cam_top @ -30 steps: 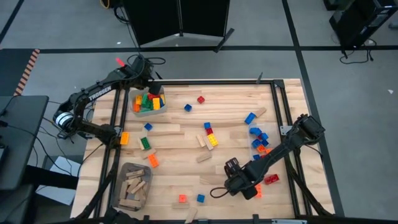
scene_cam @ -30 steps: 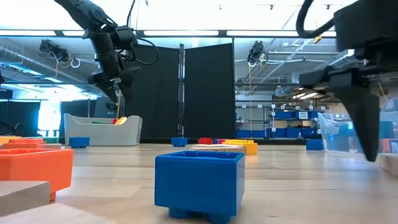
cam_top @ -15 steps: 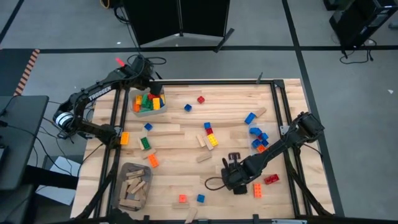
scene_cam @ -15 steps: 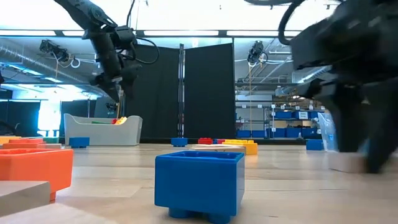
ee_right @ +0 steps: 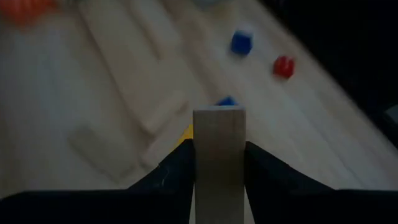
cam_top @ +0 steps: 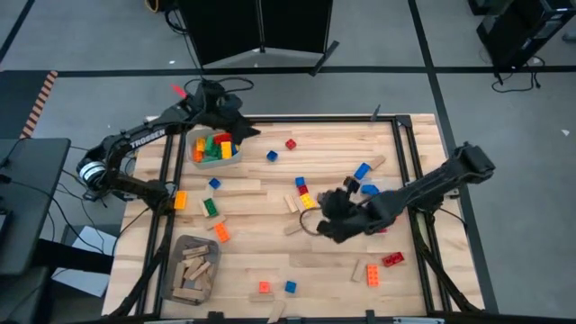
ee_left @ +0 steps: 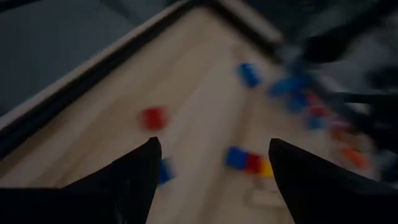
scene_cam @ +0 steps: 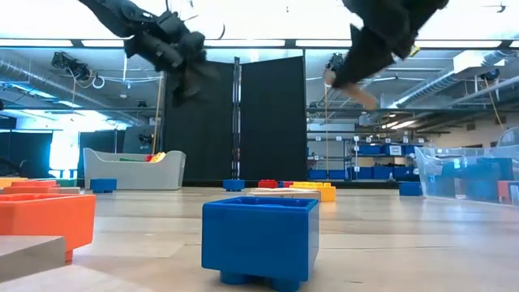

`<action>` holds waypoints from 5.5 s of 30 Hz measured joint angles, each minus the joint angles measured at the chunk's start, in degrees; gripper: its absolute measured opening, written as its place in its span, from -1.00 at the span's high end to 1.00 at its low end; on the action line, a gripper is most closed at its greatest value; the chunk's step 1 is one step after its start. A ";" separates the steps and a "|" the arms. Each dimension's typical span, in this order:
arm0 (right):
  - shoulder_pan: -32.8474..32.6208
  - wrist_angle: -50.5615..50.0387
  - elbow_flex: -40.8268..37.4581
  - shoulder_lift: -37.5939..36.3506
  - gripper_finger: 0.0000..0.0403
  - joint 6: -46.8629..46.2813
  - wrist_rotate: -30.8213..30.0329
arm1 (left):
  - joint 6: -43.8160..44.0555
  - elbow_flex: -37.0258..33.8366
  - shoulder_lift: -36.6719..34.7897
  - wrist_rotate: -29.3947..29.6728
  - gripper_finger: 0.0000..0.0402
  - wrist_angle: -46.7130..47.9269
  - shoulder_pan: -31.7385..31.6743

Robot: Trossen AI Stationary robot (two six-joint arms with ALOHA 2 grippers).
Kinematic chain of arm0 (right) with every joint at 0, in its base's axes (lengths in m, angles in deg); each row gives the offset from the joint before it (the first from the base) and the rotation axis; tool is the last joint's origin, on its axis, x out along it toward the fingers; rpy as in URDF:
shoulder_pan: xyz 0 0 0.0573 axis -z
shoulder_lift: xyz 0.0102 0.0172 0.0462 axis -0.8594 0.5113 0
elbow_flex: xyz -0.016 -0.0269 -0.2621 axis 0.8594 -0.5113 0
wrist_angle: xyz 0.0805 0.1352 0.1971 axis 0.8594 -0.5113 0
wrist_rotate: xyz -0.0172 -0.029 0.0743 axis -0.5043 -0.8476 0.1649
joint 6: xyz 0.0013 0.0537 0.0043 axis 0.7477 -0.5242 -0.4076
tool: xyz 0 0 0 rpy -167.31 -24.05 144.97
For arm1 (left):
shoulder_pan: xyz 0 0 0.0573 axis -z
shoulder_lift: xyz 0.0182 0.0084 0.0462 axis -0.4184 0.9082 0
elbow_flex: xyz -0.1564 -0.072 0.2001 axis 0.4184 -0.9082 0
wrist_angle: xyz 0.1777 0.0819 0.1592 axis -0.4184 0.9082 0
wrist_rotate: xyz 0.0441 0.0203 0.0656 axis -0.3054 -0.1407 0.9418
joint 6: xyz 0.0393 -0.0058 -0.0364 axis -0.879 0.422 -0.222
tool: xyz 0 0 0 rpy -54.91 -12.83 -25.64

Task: Sort blocks by size
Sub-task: Put the brown block into the black bin

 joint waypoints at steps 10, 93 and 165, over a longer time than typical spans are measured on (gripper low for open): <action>5.02 18.84 0.00 -12.37 0.40 6.71 -6.30 | 2.41 0.00 0.00 -4.78 -0.51 -16.32 11.88; 23.86 49.59 0.11 -16.04 0.16 29.93 33.77 | 4.89 -0.09 8.98 11.75 0.39 -61.60 32.56; 29.50 23.26 0.09 -23.32 -0.16 27.30 32.89 | 39.39 -0.02 1.28 32.34 0.21 54.30 91.05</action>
